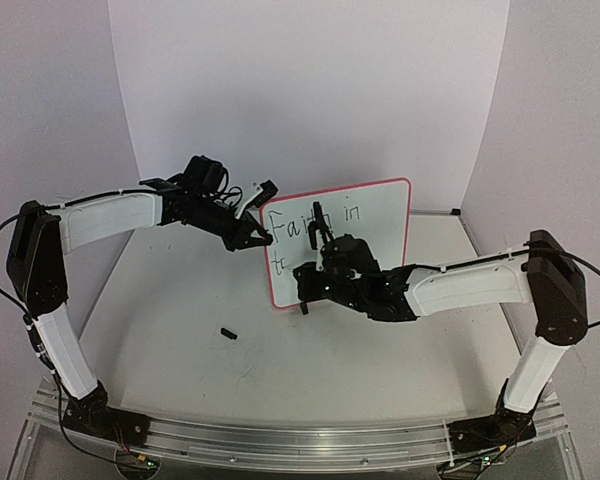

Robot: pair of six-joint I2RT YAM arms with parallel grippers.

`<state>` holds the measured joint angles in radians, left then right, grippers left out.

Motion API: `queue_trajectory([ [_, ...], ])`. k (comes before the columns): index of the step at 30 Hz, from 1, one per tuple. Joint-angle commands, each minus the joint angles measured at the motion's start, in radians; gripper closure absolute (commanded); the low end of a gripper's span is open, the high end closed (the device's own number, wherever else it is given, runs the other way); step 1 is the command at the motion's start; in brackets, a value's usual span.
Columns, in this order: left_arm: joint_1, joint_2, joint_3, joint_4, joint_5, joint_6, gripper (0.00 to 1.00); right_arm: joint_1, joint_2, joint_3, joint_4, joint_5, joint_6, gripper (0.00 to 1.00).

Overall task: Write a sentence on the whiteboard
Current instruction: Write on the whiteboard with the whiteboard marker without the cap.

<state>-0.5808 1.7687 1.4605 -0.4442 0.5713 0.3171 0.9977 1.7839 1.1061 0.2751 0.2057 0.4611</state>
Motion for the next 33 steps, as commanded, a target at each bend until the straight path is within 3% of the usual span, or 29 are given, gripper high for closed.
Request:
queue_trajectory([
  [1, -0.001, 0.006, -0.003, -0.089, -0.093, 0.053, 1.0, -0.005, 0.009, 0.009, -0.02, 0.058, 0.008, 1.0],
  [12, -0.001, 0.006, -0.003, -0.087, -0.091, 0.053, 1.0, -0.006, -0.044, 0.017, -0.038, 0.107, -0.017, 1.0],
  [33, -0.001, 0.009, -0.003, -0.088, -0.09, 0.051, 1.0, -0.005, -0.05, 0.077, -0.033, 0.05, -0.055, 1.0],
])
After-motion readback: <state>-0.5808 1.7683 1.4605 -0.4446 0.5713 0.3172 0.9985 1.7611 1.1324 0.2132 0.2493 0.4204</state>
